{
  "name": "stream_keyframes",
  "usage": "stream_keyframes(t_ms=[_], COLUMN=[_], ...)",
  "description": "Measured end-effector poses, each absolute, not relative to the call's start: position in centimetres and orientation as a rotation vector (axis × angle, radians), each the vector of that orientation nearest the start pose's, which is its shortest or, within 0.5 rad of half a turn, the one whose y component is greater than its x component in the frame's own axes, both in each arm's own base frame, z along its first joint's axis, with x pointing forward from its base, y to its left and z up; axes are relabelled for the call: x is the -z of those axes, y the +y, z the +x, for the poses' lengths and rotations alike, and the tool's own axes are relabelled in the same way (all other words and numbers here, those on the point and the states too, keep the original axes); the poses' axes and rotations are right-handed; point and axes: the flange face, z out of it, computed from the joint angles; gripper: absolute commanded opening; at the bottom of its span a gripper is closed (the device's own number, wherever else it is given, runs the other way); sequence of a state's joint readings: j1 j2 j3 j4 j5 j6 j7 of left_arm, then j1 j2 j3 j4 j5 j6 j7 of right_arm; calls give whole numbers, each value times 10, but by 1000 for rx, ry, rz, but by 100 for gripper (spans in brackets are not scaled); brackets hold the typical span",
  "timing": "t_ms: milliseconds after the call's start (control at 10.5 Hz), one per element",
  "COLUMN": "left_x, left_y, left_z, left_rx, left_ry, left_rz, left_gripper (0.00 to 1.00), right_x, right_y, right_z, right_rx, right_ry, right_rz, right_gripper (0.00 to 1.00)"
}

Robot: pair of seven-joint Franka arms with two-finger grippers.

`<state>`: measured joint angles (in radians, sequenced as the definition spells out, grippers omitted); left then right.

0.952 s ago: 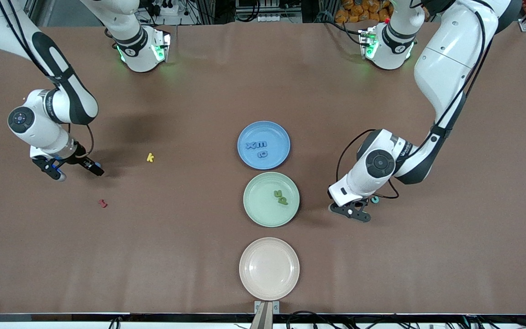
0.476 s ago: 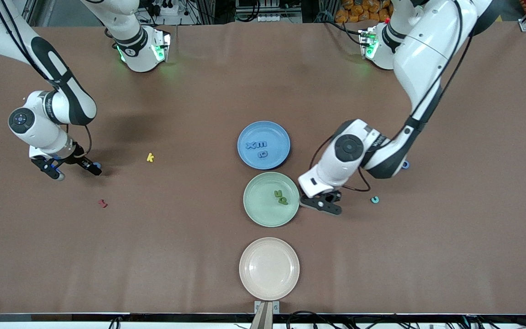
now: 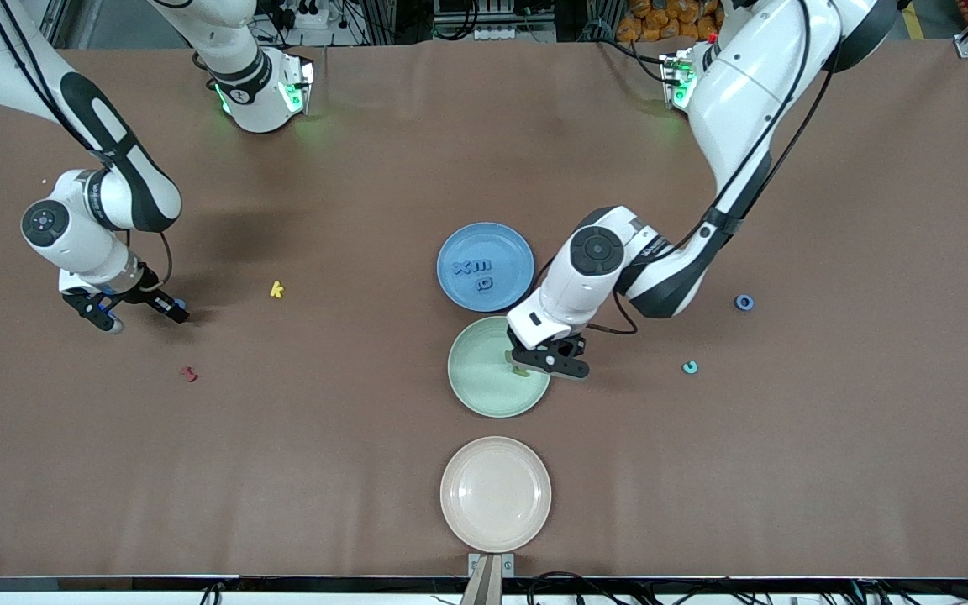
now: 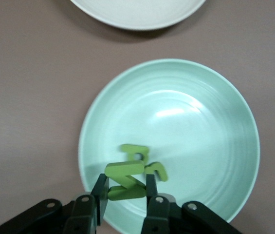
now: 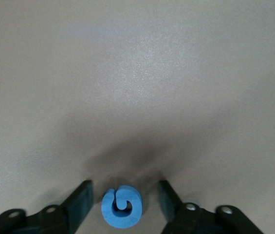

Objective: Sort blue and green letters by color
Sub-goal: 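Place the blue G on the blue plate while the left gripper grasps green B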

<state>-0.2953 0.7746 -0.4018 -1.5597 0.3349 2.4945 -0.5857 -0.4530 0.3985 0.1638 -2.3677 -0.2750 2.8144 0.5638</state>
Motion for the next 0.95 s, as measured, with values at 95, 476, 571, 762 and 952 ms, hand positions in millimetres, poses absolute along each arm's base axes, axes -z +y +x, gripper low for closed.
stream_keyframes(t_ms=[95,476,571,762,952], left_x=[-227,-217,-220,-241,-267], left_y=[-435,-439,-431,-405,-369], left_z=[579,583,591,610,621], left_rx=[264,278,291,284,156], left_ry=[342,322,299,233,161], left_rz=[-3288,-3303,-3301,-3270,-3177], left_gripper=[59,100,100,100,100], right_x=[-166,-167,-167,-167,-167], right_y=[-127,-127,-127,-127,-127], right_z=[493,493,493,494,494], right_rx=[105,106,106,105,104], right_ry=[946,944,944,944,943], right_rz=[-3019,-3019,-3019,-3020,-3021], right_gripper=[6,3,0,0,0])
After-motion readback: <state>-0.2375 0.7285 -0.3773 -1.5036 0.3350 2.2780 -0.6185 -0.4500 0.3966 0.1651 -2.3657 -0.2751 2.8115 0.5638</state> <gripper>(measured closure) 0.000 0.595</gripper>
